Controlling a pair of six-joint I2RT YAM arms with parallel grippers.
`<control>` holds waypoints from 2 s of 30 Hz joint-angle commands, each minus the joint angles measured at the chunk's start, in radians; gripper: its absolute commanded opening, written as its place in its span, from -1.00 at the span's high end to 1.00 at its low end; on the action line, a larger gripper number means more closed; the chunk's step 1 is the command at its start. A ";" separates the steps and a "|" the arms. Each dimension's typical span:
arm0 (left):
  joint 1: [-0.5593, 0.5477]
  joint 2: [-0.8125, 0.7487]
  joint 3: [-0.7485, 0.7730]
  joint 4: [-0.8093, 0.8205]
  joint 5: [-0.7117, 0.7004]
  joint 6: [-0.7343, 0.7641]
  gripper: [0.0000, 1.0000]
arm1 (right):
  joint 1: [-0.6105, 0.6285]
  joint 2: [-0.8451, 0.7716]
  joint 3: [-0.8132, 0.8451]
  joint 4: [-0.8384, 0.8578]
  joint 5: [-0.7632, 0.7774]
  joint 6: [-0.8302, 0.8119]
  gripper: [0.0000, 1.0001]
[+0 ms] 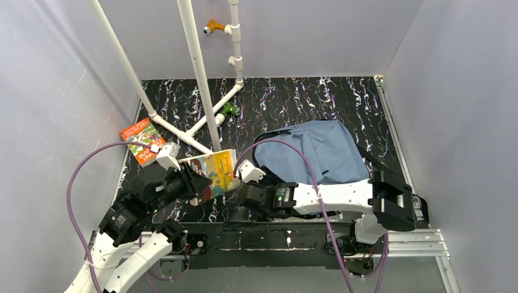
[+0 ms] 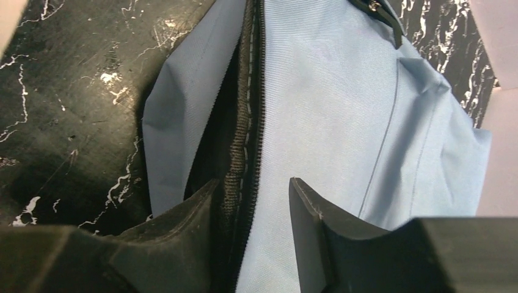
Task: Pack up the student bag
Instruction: Place the book in the student bag.
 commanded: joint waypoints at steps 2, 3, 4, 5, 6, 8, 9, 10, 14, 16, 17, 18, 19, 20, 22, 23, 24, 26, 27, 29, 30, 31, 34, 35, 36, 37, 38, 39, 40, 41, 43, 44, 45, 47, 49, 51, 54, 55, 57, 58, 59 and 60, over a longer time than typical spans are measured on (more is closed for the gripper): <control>0.000 -0.001 0.007 0.106 0.048 -0.024 1.00 | -0.018 0.020 -0.001 0.057 0.001 0.002 0.20; 0.000 0.003 0.003 0.112 0.057 -0.033 1.00 | -0.019 0.022 0.009 0.044 0.018 0.006 0.40; 0.000 0.006 -0.007 0.121 0.074 -0.043 1.00 | -0.020 0.021 0.020 0.030 0.038 0.009 0.67; 0.000 0.011 -0.020 0.139 0.096 -0.057 1.00 | -0.022 0.016 0.032 0.012 0.057 0.013 0.96; 0.000 0.014 -0.037 0.163 0.122 -0.072 1.00 | -0.022 0.005 0.045 -0.008 0.077 0.019 0.97; 0.000 0.017 -0.074 0.222 0.174 -0.111 1.00 | -0.023 -0.059 0.057 -0.034 0.097 0.026 0.97; 0.000 0.018 -0.091 0.257 0.198 -0.134 1.00 | -0.023 -0.104 0.058 -0.032 0.095 0.030 0.97; 0.000 0.017 -0.112 0.306 0.224 -0.165 1.00 | -0.023 -0.163 0.052 -0.015 0.083 0.031 0.97; 0.000 0.034 -0.165 0.436 0.300 -0.219 1.00 | -0.023 -0.442 -0.057 0.193 -0.044 -0.048 0.97; 0.000 0.059 -0.148 0.436 0.315 -0.215 1.00 | -0.024 -0.565 -0.107 0.281 -0.051 -0.059 0.97; 0.000 0.078 -0.139 0.437 0.329 -0.213 1.00 | -0.024 -0.614 -0.125 0.313 -0.047 -0.060 0.97; 0.000 0.099 -0.130 0.441 0.347 -0.215 1.00 | -0.025 -0.653 -0.144 0.339 -0.048 -0.066 0.97; 0.000 0.121 -0.127 0.454 0.367 -0.221 1.00 | -0.026 -0.676 -0.157 0.362 -0.051 -0.072 0.97; 0.000 0.141 -0.131 0.481 0.389 -0.242 1.00 | -0.026 -0.690 -0.165 0.366 -0.054 -0.073 0.97; 0.000 0.178 -0.172 0.602 0.436 -0.314 1.00 | -0.026 -0.695 -0.171 0.365 -0.065 -0.065 0.97; 0.000 0.195 -0.204 0.690 0.458 -0.364 1.00 | -0.026 -0.689 -0.171 0.361 -0.071 -0.059 0.97; 0.000 0.214 -0.231 0.779 0.471 -0.412 1.00 | -0.026 -0.683 -0.171 0.360 -0.073 -0.052 0.97; -0.004 0.259 -0.245 0.837 0.467 -0.472 1.00 | -0.026 -0.673 -0.170 0.357 -0.074 -0.036 0.97; -0.012 0.281 -0.240 0.836 0.455 -0.479 1.00 | -0.026 -0.671 -0.171 0.358 -0.074 -0.031 0.97; -0.044 0.313 -0.231 0.835 0.411 -0.501 1.00 | -0.027 -0.668 -0.171 0.363 -0.079 -0.027 0.97; -0.065 0.325 -0.230 0.834 0.383 -0.512 1.00 | -0.027 -0.667 -0.173 0.365 -0.079 -0.027 0.97; -0.093 0.339 -0.232 0.830 0.347 -0.525 1.00 | -0.027 -0.667 -0.173 0.367 -0.079 -0.026 0.97; -0.174 0.390 -0.260 0.830 0.254 -0.611 1.00 | -0.027 -0.670 -0.173 0.380 -0.067 -0.022 0.97; -0.205 0.408 -0.270 0.838 0.237 -0.642 1.00 | -0.027 -0.672 -0.172 0.389 -0.065 -0.021 0.97; -0.222 0.430 -0.278 0.845 0.217 -0.663 1.00 | -0.027 -0.671 -0.168 0.395 -0.068 -0.019 0.97; -0.241 0.440 -0.279 0.847 0.193 -0.671 1.00 | -0.027 -0.669 -0.164 0.398 -0.073 -0.021 0.97; -0.257 0.444 -0.279 0.849 0.162 -0.676 1.00 | -0.027 -0.669 -0.157 0.399 -0.077 -0.023 0.97; -0.272 0.441 -0.279 0.849 0.134 -0.680 1.00 | -0.027 -0.669 -0.150 0.398 -0.076 -0.027 0.97; -0.284 0.434 -0.276 0.849 0.099 -0.680 1.00 | -0.027 -0.670 -0.144 0.396 -0.071 -0.030 0.97; -0.295 0.427 -0.274 0.848 0.069 -0.682 1.00 | -0.027 -0.675 -0.139 0.394 -0.066 -0.033 0.97; -0.309 0.411 -0.268 0.846 0.017 -0.694 1.00 | -0.027 -0.691 -0.138 0.398 -0.062 -0.039 0.97; -0.312 0.408 -0.263 0.846 -0.012 -0.707 1.00 | -0.027 -0.698 -0.141 0.406 -0.062 -0.046 0.97; -0.313 0.411 -0.253 0.847 -0.017 -0.720 1.00 | -0.027 -0.702 -0.144 0.412 -0.061 -0.052 0.97; -0.314 0.420 -0.201 0.838 -0.021 -0.711 1.00 | -0.027 -0.705 -0.139 0.407 -0.059 -0.056 0.97; -0.313 0.434 -0.151 0.795 -0.036 -0.715 1.00 | -0.027 -0.705 -0.133 0.396 -0.057 -0.057 0.97; -0.314 0.452 -0.128 0.747 -0.052 -0.771 1.00 | -0.027 -0.709 -0.130 0.394 -0.062 -0.053 0.97; -0.313 0.483 -0.121 0.728 -0.064 -0.870 1.00 | -0.027 -0.713 -0.127 0.390 -0.067 -0.048 0.97; -0.313 0.499 -0.104 0.700 -0.068 -0.886 1.00 | -0.027 -0.714 -0.125 0.387 -0.066 -0.046 0.97; -0.313 0.522 -0.056 0.628 -0.069 -0.902 1.00 | -0.027 -0.720 -0.121 0.382 -0.066 -0.044 0.97; -0.313 0.533 -0.034 0.602 -0.078 -0.891 1.00 | -0.027 -0.721 -0.120 0.380 -0.066 -0.044 0.97; -0.313 0.541 -0.016 0.587 -0.089 -0.868 1.00 | -0.027 -0.724 -0.117 0.377 -0.065 -0.042 0.97; -0.313 0.548 -0.004 0.578 -0.097 -0.850 1.00 | -0.027 -0.726 -0.116 0.375 -0.065 -0.041 0.97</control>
